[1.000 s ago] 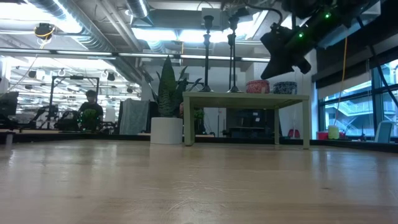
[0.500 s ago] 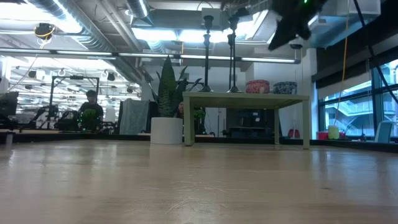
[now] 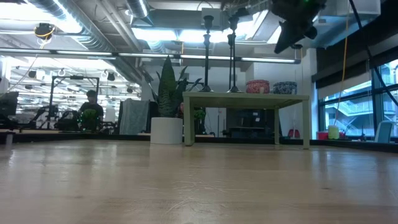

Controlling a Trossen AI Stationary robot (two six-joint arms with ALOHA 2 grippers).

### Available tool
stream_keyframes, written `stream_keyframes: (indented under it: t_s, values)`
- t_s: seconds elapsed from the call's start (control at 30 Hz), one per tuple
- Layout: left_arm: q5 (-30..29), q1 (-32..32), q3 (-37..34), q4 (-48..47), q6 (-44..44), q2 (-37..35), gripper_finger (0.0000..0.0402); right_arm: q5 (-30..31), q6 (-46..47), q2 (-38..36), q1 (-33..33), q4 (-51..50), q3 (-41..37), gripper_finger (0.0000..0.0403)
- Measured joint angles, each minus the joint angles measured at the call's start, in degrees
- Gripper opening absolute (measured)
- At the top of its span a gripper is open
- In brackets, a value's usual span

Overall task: Pick & Place candle stick holders
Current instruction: Adjust the light blue scented candle on the shelf

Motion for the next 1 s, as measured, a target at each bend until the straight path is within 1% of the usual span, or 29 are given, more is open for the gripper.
stream_keyframes:
  t_s: [0.2,0.33,0.47,0.6,0.67,0.8,0.87,1.0]
  values:
    - [0.22,0.0,0.0,-2.31,-1.84,0.0,0.0326,1.52,6.09,-1.62,0.0,-2.09,-0.02,0.0007]
    - [0.21,0.0,0.0,-4.08,-3.77,0.0,0.0326,5.44,9.49,-4.27,0.0,-2.43,-0.79,0.0007]
    - [0.21,0.0,0.0,-4.42,-4.32,0.0,0.0326,6.41,11.22,-8.24,-0.74,2.21,-5.68,0.0007]
    - [0.22,0.0,0.0,-4.44,-4.31,0.0,0.0326,6.4,12.86,-11.04,-4.97,9.1,-12.48,0.0007]
    - [0.21,0.0,0.0,-4.44,-4.31,0.0,0.0326,5.1,13.07,-11.06,-8.17,11.45,-15.58,0.0007]
    - [0.21,0.0,0.0,-4.44,-4.32,0.0,0.0326,-3.15,10.96,-10.66,-15.94,20.03,-21.05,0.0007]
    - [0.22,0.0,0.0,-4.42,-4.32,0.0,0.0326,-6.16,9.8,-10.68,-19.83,23.66,-21.88,0.0007]
    - [0.7,0.0,0.0,-4.42,-4.47,0.0,0.0326,-7.34,9.54,-10.75,-25.95,23.56,-21.86,0.0007]
